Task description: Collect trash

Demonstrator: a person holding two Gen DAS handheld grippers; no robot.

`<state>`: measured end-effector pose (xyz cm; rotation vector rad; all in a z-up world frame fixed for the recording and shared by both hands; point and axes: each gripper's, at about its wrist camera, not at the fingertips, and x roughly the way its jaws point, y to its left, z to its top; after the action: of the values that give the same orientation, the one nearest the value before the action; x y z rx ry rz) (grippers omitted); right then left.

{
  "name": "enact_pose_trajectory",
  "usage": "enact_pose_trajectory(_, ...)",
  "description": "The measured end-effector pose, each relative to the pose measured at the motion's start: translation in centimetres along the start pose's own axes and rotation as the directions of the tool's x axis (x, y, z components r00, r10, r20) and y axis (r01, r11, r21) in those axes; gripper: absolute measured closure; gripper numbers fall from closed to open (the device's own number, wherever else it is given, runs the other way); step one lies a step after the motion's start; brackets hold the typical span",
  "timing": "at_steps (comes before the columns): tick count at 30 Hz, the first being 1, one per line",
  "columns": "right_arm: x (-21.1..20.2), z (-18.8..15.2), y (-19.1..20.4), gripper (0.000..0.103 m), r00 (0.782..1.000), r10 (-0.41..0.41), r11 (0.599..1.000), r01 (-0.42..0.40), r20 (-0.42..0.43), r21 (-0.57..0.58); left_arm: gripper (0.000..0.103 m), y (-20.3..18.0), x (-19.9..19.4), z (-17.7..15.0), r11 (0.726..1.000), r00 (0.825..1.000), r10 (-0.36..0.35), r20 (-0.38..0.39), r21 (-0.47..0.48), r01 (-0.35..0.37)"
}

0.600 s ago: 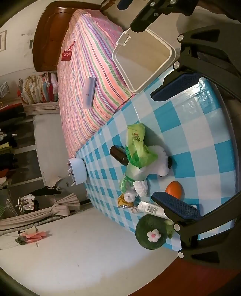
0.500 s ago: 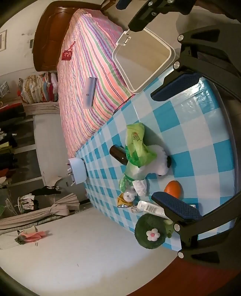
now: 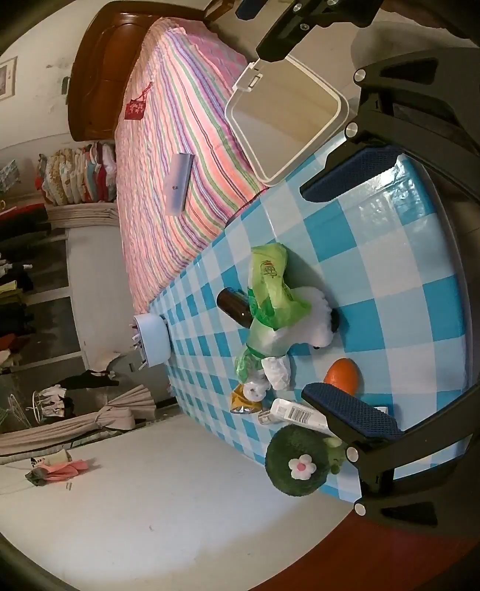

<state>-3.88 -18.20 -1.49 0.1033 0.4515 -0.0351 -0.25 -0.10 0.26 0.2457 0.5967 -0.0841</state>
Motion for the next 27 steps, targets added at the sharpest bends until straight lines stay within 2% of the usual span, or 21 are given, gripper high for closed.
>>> enact_pose_trajectory(11,0.1,0.1,0.2,0.006,1.0,-0.003,1.0,0.003,-0.006,-0.002,0.006,1.5,-1.0,0.1,1.0,1.0,-0.002,0.003,-0.006,0.002)
enact_pose_trajectory(12,0.1,0.1,0.3,0.006,1.0,-0.003,1.0,0.003,-0.007,-0.003,0.006,1.3,-0.1,0.0,1.0,1.0,-0.002,0.0,-0.007,0.002)
enact_pose_trajectory(27,0.5,0.3,1.0,0.006,0.999,0.013,1.0,-0.013,-0.031,-0.009,0.006,1.6,-0.2,0.0,1.0,1.0,0.0,0.0,-0.005,0.0)
